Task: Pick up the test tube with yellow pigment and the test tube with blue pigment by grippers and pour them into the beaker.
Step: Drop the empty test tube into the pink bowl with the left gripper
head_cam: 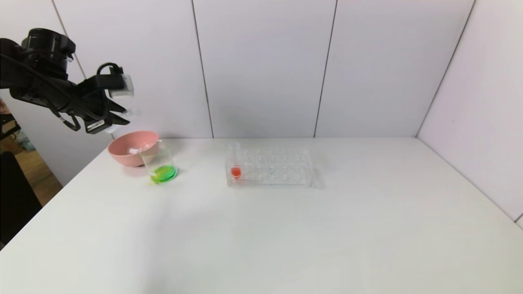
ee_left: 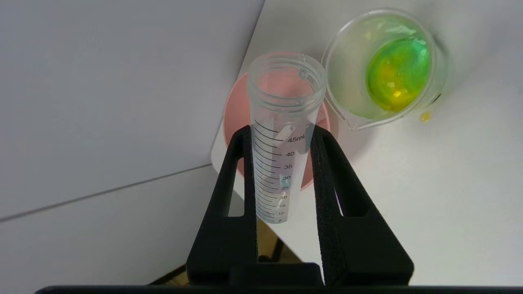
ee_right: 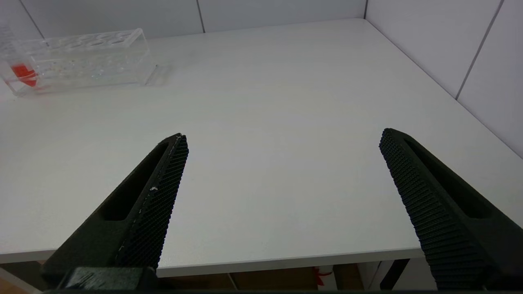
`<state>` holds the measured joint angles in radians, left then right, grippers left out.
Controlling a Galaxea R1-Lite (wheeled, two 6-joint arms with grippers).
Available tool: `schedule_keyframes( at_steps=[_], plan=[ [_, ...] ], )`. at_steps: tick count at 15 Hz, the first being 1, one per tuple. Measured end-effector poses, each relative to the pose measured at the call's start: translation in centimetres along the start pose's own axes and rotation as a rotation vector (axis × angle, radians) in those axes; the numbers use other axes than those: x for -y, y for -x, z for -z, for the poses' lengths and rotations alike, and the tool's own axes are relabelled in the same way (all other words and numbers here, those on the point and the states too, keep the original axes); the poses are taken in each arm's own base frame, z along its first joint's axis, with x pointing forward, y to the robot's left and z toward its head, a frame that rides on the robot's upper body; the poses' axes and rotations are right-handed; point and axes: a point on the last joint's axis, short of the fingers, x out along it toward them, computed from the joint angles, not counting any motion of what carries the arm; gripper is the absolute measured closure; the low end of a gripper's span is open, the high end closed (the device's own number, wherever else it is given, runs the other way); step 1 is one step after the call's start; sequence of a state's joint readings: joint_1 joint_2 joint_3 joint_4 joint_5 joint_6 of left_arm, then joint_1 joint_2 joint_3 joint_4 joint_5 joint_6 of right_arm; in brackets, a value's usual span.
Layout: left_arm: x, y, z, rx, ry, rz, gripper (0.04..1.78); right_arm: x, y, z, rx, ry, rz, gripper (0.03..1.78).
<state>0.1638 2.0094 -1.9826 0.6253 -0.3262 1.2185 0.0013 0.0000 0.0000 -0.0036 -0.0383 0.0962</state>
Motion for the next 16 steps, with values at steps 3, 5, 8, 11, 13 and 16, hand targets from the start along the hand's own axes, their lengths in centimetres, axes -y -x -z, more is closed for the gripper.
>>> schedule_keyframes(
  at_steps=[3, 5, 8, 11, 13, 16],
  plan=[
    [-0.8, 1.1, 0.4, 0.143, 0.362, 0.007, 1.40, 0.0, 0.0, 0.0, 0.000, 0.000, 0.000, 0.10],
    [-1.6, 1.3, 0.9, 0.264, 0.562, 0.009, 1.40, 0.0, 0.0, 0.0, 0.000, 0.000, 0.000, 0.10],
    [-2.5, 0.3, 2.6, 0.374, 0.777, -0.058, 1.40, 0.0, 0.0, 0.0, 0.000, 0.000, 0.000, 0.10],
    [-2.2, -2.0, 5.5, 0.434, 0.883, -0.136, 1.40, 0.0, 0.0, 0.0, -0.001, 0.000, -0.001, 0.10],
    [-1.9, -3.7, 7.3, 0.447, 0.878, -0.174, 1.40, 0.0, 0.0, 0.0, 0.000, 0.000, 0.000, 0.10],
    [-1.1, -5.9, 8.8, 0.431, 0.890, -0.168, 1.40, 0.0, 0.0, 0.0, 0.000, 0.000, 0.000, 0.10]
  ],
)
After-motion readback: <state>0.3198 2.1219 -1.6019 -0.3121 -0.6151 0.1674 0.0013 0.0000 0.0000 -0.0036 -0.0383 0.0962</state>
